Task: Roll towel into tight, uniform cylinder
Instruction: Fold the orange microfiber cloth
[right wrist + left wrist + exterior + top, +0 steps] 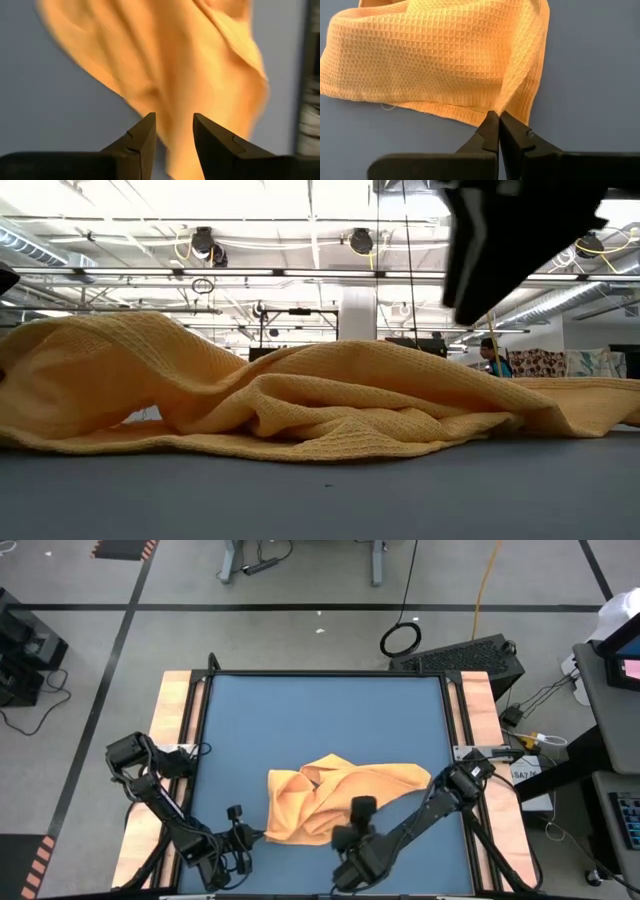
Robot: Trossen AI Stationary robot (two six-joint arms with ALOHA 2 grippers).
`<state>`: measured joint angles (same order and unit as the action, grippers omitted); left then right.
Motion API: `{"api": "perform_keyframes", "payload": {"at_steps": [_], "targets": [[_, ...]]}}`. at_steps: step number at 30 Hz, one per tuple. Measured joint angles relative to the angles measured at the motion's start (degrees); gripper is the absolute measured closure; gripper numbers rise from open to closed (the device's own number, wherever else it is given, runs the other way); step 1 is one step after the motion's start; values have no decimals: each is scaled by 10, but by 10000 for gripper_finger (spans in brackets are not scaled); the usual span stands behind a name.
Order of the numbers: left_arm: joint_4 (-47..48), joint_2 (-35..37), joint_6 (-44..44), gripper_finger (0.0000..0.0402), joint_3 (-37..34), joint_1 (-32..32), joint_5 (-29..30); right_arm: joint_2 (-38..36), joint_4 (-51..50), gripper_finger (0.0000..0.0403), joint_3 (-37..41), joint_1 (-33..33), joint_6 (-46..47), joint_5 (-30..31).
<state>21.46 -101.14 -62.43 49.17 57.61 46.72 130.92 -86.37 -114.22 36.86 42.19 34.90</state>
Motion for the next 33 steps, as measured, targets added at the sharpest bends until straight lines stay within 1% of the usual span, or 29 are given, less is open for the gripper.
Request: {"api": "perform_keyframes", "payload": {"at_steps": [2,3,7,9,12,15,17,18,22,24,26,27,29,31,33], "targets": [[0,0,0,396,0,-2,0,-3,-37,282,7,2,20,17],[-1,0,0,396,0,-3,0,-6,-39,282,10,3,25,23],[-3,0,-2,395,0,-3,0,-25,7,282,29,-7,-7,37],[-6,0,-16,385,0,-3,0,-35,13,282,32,-14,-22,39],[-6,0,-37,351,0,-3,-15,-43,16,282,32,-26,-48,42],[-3,1,-59,304,2,-2,-57,-52,38,282,33,-39,-67,42],[9,8,-57,272,13,1,-91,-55,86,282,33,-44,-79,44],[18,16,-51,258,21,4,-97,-55,117,282,33,-45,-85,45],[85,52,-28,215,41,17,-100,-46,243,282,33,-41,-115,40],[129,77,-28,201,55,22,-97,-43,279,282,33,-34,-123,39],[178,102,-28,192,66,23,-84,-43,302,282,33,-27,-123,39],[199,113,-27,191,69,24,-63,-43,308,282,33,-24,-122,40],[243,135,-17,190,69,14,1,-43,312,282,33,-17,-121,40],[294,146,-16,189,69,-12,57,-43,312,282,33,-10,-128,42],[341,150,-15,189,67,-54,77,-43,309,282,33,-6,-136,42]]}}
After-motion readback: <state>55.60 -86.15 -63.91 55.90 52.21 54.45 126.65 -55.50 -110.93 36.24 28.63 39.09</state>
